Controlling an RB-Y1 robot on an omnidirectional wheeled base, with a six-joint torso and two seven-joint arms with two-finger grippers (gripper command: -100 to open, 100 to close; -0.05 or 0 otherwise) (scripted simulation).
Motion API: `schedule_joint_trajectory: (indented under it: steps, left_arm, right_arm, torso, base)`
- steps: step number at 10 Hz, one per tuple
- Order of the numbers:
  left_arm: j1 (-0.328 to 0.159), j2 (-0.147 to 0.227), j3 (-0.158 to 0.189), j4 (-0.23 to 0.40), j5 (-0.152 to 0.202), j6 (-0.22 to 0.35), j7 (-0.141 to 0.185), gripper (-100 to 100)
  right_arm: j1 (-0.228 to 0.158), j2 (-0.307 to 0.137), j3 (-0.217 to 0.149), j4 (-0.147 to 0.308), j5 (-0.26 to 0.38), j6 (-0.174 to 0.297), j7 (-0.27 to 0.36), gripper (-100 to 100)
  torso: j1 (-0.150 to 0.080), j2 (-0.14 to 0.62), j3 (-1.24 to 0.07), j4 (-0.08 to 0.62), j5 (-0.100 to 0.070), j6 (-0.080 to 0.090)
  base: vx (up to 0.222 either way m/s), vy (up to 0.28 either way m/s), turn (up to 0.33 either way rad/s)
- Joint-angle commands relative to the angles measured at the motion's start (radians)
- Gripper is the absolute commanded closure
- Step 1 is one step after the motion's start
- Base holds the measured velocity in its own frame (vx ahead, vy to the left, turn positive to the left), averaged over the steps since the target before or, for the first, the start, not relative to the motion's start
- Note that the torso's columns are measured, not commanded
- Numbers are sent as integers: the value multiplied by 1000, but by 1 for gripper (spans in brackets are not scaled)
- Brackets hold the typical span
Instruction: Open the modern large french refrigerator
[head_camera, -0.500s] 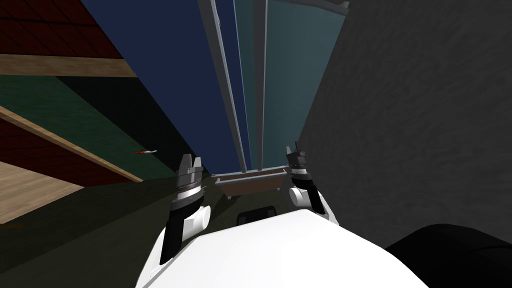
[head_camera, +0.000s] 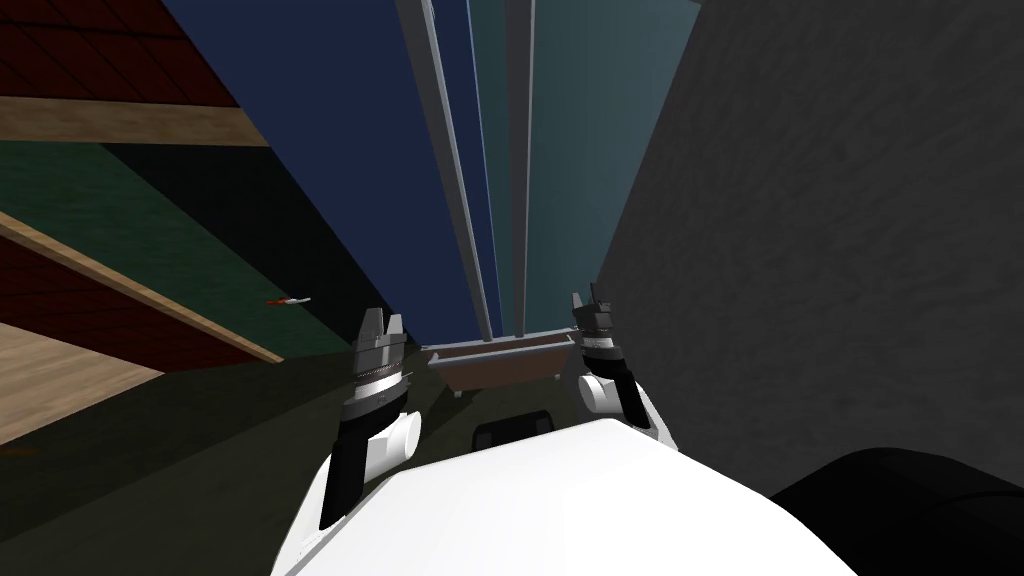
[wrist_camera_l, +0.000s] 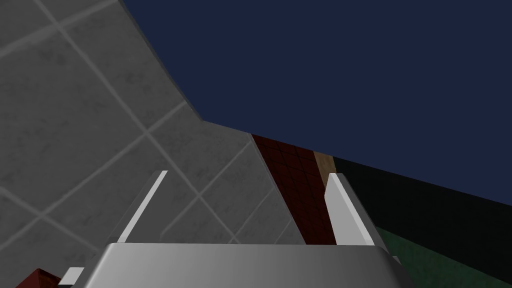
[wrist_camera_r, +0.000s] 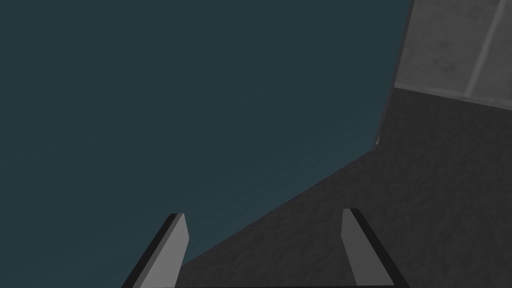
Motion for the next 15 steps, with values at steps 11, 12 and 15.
schedule_joint_trajectory:
  steps: [11,12,15]
  left_arm:
    - [0,0,0,0,0,0,0,0]
    - [0,0,0,0,0,0,0,0]
    - [0,0,0,0,0,0,0,0]
  right_arm:
    - [-8,-146,-13,45,90,14,102,-100]
    - [-9,-157,-16,54,111,17,125,-100]
    - [-14,-182,-25,84,181,28,205,-100]
  torso:
    - [1,416,-832,416,0,0]
    - [1,416,-832,416,0,0]
    - [1,416,-831,416,0,0]
  base:
    - [8,34,-4]
    - [31,89,-13]
    - [27,104,-14]
